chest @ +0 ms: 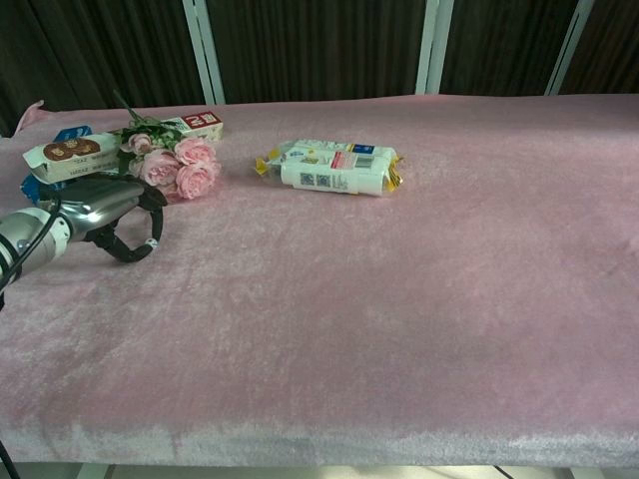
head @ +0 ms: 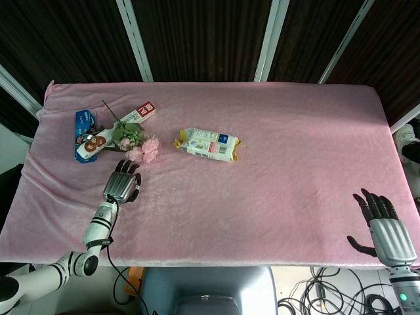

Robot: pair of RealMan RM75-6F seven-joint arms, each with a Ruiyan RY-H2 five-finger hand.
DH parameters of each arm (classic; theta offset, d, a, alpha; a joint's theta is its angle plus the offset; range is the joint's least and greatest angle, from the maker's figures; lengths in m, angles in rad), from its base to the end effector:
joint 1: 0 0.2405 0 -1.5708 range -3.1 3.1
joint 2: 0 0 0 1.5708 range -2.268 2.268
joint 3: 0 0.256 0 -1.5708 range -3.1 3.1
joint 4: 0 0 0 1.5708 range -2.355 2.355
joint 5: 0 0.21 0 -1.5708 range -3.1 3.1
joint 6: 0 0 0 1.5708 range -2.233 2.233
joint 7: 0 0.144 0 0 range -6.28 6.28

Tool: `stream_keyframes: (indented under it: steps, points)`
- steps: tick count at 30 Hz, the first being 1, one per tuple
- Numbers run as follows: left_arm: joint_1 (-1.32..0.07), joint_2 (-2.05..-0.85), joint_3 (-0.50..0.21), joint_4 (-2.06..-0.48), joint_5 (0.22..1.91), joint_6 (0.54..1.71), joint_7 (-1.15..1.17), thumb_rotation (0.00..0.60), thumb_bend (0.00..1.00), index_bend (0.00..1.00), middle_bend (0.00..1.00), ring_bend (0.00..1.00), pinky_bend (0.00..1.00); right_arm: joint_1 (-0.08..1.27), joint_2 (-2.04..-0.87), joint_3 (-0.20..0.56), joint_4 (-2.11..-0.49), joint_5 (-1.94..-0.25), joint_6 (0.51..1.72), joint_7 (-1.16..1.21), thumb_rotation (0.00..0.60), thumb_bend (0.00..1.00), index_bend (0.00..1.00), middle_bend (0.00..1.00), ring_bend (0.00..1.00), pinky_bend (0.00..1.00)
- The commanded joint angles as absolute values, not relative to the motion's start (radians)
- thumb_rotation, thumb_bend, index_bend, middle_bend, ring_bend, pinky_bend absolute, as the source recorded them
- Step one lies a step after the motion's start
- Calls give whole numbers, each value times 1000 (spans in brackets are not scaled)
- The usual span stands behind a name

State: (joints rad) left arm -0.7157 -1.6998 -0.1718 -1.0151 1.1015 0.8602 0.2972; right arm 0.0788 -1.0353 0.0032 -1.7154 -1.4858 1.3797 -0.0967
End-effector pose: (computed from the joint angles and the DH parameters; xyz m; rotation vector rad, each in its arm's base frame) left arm -0.2334 0.3826 -0.0288 -1.7552 -0.8876 -0.6652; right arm -0.3093 -0.1665 0.1566 1.4848 -0.9642 0.7429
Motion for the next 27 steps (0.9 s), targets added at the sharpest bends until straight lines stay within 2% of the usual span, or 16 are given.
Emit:
stream_keyframes:
  steps: [1,9,16,19,21,27]
  points:
    - [-718,-1703,-172,-1008,1106,870,309,600,390,529,164,49,0,78,-1033,2,-1716,-1489,1381,-94,600,338,0,0,0,0]
    - [-725,-1717,-171,-995,1100,860,327,600,390,545,168,49,0,55,-1018,2,-1715,-1500,1426,-70,600,338,0,0,0,0]
    - [-724,-1718,-175,-999,1108,869,316,600,394,629,180,52,0,48,-1013,3,-1714,-1504,1439,-59,600,337,0,0,0,0]
    - [-704,-1673,-168,-1102,1176,966,309,600,398,650,189,53,4,51,-1015,1,-1712,-1505,1430,-60,600,337,0,0,0,0]
    - [-673,-1607,-157,-1237,1232,1066,339,600,398,651,191,53,8,56,-1019,-1,-1715,-1511,1425,-67,600,337,0,0,0,0]
    - [-614,-1493,-138,-1496,1272,1187,437,600,397,636,190,53,9,65,-1030,-8,-1724,-1532,1411,-85,600,338,0,0,0,0]
